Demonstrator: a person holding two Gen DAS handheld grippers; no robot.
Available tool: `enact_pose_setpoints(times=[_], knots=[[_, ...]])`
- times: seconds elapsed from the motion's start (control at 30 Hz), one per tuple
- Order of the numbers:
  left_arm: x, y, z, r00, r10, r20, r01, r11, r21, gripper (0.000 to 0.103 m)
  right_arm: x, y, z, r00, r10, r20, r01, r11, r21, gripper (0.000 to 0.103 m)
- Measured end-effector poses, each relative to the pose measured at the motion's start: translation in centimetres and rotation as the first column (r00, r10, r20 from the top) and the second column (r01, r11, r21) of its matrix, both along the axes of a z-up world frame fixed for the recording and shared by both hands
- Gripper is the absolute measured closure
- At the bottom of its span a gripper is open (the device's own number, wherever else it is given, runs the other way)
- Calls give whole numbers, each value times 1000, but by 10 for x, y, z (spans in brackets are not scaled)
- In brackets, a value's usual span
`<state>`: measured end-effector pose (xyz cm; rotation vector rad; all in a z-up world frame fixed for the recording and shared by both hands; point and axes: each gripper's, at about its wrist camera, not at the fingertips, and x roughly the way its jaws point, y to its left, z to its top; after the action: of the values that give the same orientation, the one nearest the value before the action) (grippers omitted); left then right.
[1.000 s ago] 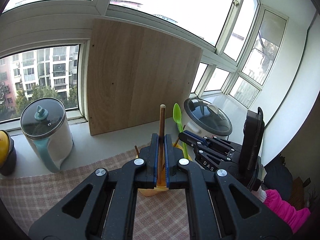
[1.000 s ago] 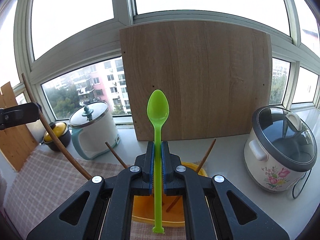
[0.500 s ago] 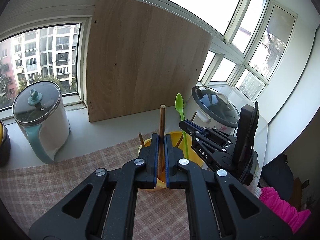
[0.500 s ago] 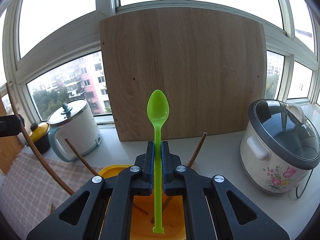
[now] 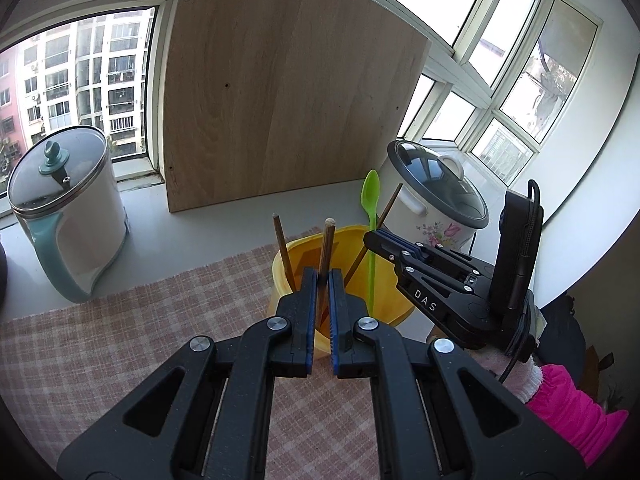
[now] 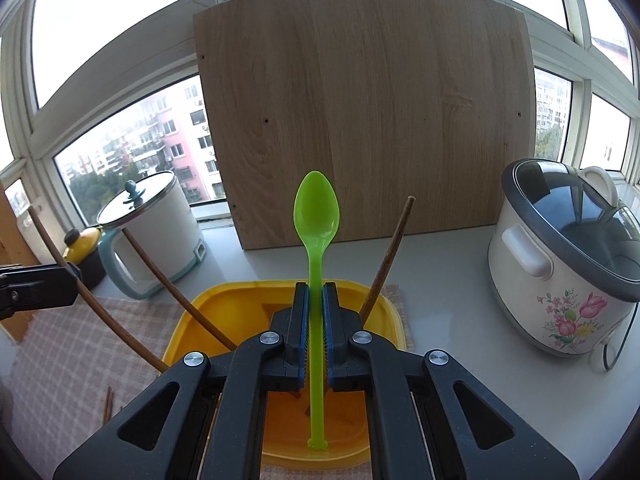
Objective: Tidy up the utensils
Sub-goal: 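Lower the chopstick and green spoon into the yellow container, then open both grippers to release the chopstick and green spoon, then withdraw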
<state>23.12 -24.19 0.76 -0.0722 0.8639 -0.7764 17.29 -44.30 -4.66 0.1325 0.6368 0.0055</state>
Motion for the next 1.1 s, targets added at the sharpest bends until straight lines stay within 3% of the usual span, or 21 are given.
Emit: enact_pose_setpoints(times=[0.1, 0.17, 0.2, 0.23, 0.3, 0.37, 0.53, 0.87, 1.1], knots=[[-2, 0, 0, 1000, -3, 3, 3, 1000, 7, 99, -4, 1, 0, 1000, 4, -4, -4, 1000, -2, 98], [-2, 1, 1, 1000, 2, 2, -2, 1000, 8, 80, -7, 3, 0, 1000, 7, -12, -7, 1000, -3, 98], [-2, 2, 1, 1000, 8, 3, -8, 1000, 5, 65, -8, 3, 0, 1000, 7, -17, -7, 1000, -4, 98], [-3, 4, 2, 1000, 13, 6, -13, 1000, 1, 64, -10, 3, 0, 1000, 7, -22, -7, 1000, -5, 96], [-5, 8, 3, 1000, 19, 10, -19, 1000, 1, 64, -14, 3, 0, 1000, 6, -20, -6, 1000, -3, 83], [-7, 13, 4, 999, 27, 17, -28, 1000, 4, 64, -19, 3, 1, 1000, -3, -10, 3, 1000, -2, 63], [-11, 29, 3, 998, 52, 19, -52, 999, 6, 64, -31, 3, 2, 1000, -8, -15, 8, 1000, 16, 61], [-29, 92, -20, 989, 141, 44, -144, 987, 67, 62, -59, 18, 8, 999, 36, -4, -36, 998, 50, 40], [-45, 149, -54, 977, 213, 6, -212, 965, 154, 62, -71, 40, -1, 993, 114, -30, -112, 992, 63, 40]])
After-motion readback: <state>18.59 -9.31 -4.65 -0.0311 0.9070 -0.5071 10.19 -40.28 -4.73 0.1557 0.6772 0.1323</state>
